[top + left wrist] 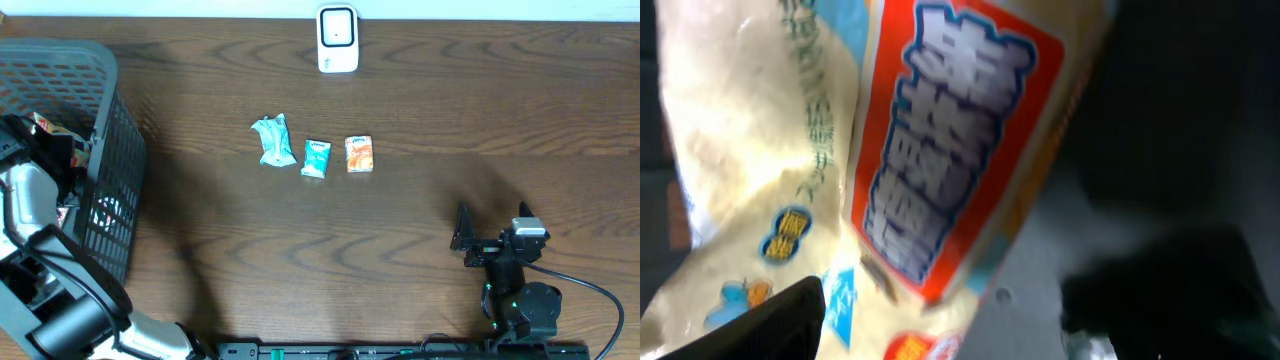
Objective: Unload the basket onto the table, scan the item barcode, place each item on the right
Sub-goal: 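Reach the left gripper into the basket and grasp the large snack bag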
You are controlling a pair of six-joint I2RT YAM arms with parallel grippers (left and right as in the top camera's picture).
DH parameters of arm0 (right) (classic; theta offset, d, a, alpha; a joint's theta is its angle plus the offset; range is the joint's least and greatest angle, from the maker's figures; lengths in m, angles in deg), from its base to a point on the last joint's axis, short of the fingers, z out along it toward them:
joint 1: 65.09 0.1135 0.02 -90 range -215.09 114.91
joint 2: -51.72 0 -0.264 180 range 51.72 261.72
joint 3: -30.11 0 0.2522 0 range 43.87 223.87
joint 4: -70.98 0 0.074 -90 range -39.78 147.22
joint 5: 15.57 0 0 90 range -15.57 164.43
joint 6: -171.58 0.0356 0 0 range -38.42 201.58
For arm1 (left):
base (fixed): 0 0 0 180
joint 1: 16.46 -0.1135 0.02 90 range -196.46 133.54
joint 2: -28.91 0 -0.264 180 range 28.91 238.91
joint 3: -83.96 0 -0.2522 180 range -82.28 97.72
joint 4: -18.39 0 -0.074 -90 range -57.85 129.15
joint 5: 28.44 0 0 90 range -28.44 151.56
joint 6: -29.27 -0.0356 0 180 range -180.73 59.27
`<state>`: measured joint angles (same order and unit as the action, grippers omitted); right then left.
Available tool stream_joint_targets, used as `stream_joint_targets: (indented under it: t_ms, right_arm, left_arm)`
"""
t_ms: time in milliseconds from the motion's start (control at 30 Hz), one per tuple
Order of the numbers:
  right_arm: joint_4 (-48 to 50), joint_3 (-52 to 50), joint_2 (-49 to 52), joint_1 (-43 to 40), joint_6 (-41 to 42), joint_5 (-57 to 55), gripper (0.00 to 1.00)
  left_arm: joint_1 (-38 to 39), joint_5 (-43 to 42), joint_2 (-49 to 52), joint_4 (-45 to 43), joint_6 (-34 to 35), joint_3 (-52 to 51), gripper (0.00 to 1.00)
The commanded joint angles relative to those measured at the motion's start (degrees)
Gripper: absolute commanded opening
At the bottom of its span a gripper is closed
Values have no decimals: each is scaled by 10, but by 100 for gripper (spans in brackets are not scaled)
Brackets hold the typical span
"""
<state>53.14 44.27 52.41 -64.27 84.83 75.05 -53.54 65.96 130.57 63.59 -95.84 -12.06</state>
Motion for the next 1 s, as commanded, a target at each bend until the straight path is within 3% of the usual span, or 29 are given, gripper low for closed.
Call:
stream_joint_targets:
  t_ms: [0, 100, 267, 367, 400, 433, 600, 767, 967]
  right_arm:
    - [-2, -1, -3, -4, 1, -1, 99]
    - [-2, -1, -3, -4, 1, -1, 99]
    - [-2, -1, -3, -4, 1, -1, 99]
    - [-2, -1, -3, -4, 1, -1, 99]
    - [-2, -1, -3, -4, 1, -1, 99]
    - [-2, -1, -3, -4, 1, -1, 99]
    - [-2, -1, -3, -4, 1, -1, 99]
    - [-2, -1, -3, -4, 1, -1, 99]
    - [-2, -1, -3, -4, 1, -1, 99]
  left_arm:
    - [0, 2, 23, -15, -13, 1, 87]
    - [0, 21, 41, -35, -13, 1, 86]
    - [0, 24, 78, -46, -13, 1, 51]
    - [0, 25, 90, -46, -10, 1, 27]
    - [0, 25, 91, -47, -10, 1, 14]
    - [0, 25, 90, -49, -10, 1, 9]
    - [2, 25, 59, -64, 68, 8, 7]
    - [3, 24, -25, -96, 200, 10, 7]
    - [3, 9, -194, -94, 485, 10, 7]
